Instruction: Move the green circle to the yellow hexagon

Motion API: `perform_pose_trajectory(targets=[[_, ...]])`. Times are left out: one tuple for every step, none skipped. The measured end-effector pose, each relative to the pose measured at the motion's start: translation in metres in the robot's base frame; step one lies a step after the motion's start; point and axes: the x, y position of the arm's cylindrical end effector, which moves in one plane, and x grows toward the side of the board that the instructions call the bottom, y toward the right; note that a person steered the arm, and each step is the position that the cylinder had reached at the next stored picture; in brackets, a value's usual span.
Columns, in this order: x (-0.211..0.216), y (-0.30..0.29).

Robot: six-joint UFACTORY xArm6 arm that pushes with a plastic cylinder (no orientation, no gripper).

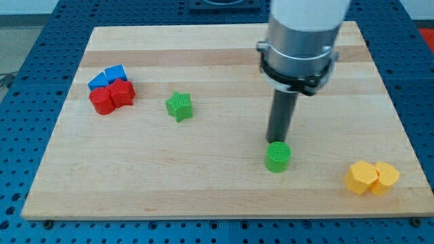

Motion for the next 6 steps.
perform_pose_trajectory(targets=[[0.005,-0.032],[0.041,-0.026],[0.051,0.018],[0.042,0.045],[0.040,0.074],[0.040,0.074]])
